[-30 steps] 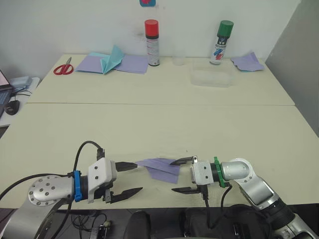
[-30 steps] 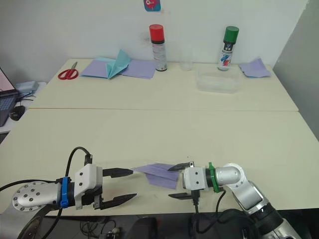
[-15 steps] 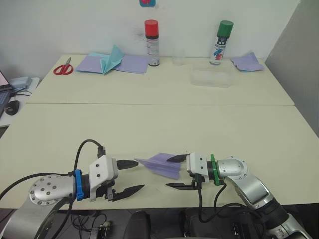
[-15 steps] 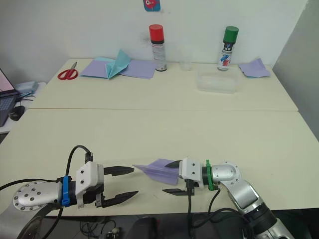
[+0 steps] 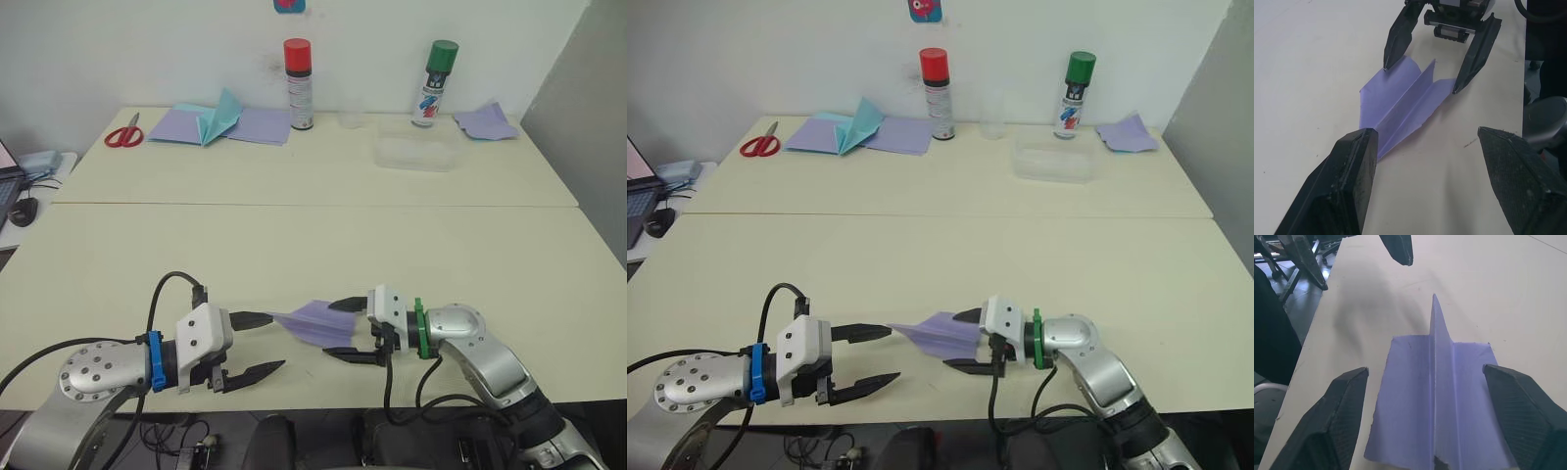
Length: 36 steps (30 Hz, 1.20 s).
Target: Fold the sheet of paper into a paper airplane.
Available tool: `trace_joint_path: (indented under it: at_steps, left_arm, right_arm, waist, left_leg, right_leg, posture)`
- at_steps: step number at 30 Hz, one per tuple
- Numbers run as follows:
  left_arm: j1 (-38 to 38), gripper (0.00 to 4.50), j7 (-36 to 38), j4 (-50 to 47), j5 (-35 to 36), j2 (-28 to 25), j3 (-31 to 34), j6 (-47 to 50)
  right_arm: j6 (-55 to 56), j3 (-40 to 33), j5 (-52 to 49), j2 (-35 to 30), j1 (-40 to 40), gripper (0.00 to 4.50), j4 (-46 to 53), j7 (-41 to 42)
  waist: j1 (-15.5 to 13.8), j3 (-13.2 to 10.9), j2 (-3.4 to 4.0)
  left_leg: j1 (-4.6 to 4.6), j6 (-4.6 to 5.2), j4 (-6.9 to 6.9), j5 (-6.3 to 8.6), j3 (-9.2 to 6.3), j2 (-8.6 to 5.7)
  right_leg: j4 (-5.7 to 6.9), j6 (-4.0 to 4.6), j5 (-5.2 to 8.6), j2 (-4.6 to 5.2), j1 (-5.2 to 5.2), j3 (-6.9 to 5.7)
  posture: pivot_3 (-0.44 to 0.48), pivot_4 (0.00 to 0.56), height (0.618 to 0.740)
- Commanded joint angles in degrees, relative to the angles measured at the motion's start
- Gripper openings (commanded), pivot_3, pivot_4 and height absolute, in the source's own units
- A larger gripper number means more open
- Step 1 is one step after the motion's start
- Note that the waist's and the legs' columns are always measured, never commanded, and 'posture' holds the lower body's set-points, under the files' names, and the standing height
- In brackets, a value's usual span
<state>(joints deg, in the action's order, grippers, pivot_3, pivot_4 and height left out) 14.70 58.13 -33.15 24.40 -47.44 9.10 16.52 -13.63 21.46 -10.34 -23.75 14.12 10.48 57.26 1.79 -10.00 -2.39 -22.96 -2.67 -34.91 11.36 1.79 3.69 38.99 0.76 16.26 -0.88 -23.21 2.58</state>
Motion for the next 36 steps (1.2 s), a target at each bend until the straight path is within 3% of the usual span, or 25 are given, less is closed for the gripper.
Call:
trace_joint_path:
  at_steps: [1,2,14,18,22,29,36]
  left_arm:
    - [-0.09,3.65,-0.01,-0.35,0.06,0.24,-0.24,-1.02]
    - [-0.12,3.65,-0.05,-0.36,0.1,0.26,-0.25,-0.99]
    - [-0.46,3.65,-0.23,0.01,0.11,0.33,-0.29,-1.05]
    - [-0.85,3.65,-0.25,0.43,-0.02,0.4,-0.41,-1.2]
    - [-1.02,3.65,-0.34,0.52,-0.08,0.47,-0.52,-1.27]
    - [-1.16,3.65,-0.84,0.46,0.34,0.67,-0.02,-1.02]
    - [-13.22,3.65,-7.36,0.94,1.3,3.66,1.78,0.08]
  right_arm:
    - [1.19,-0.57,-0.34,0.57,0.95,2.68,0.17,-0.64]
    - [1.35,-0.39,-0.02,0.62,1.03,2.39,0.13,-0.79]
    - [3.76,2.45,6.55,-0.64,2.79,2.39,-1.96,-2.33]
    - [3.95,2.43,6.53,-0.77,3.22,1.46,-2.18,-1.92]
    - [3.91,2.42,6.56,-0.78,3.29,0.03,-2.09,-1.56]
    - [2.79,0.8,5.15,-0.15,3.46,0.03,-2.2,-2.2]
    - [-4.32,-11.03,0.67,3.41,3.41,0.03,-0.01,-13.49]
  waist:
    - [0.0,0.0,0.0]
    - [0.0,0.0,0.0]
    - [0.01,0.0,0.0]
    - [0.01,0.0,0.0]
    - [0.0,0.0,0.0]
    - [0.01,0.0,0.0]
    - [-0.2,0.04,-0.05]
  left_leg:
    - [0.0,0.0,0.0,0.0,0.0,0.0]
    - [0.0,0.0,0.0,0.0,0.0,0.0]
    - [0.0,0.0,0.0,0.0,0.01,0.0]
    - [0.0,0.0,0.0,0.0,0.0,-0.01]
    - [0.0,0.0,0.0,0.0,0.0,-0.01]
    - [0.0,0.0,0.0,0.0,0.01,0.0]
    - [-0.02,-0.01,-0.13,-0.01,-0.04,-0.03]
  right_leg:
    - [0.0,0.0,0.0,0.0,0.0,0.01]
    - [0.0,0.0,0.0,0.0,0.0,0.01]
    - [0.0,0.0,0.0,0.0,0.0,0.01]
    - [0.01,0.0,0.0,-0.01,0.0,-0.01]
    - [0.01,0.0,0.0,-0.02,0.0,0.0]
    - [0.01,0.0,-0.01,-0.02,0.0,0.0]
    - [0.07,-0.14,-0.09,-0.04,0.05,-0.03]
  posture:
    - [0.0,0.15,0.74]
    - [0.0,0.15,0.74]
    - [0.0,0.15,0.74]
    - [0.0,0.15,0.74]
    - [0.0,0.15,0.74]
    - [0.0,0.15,0.74]
    - [0.0,0.15,0.74]
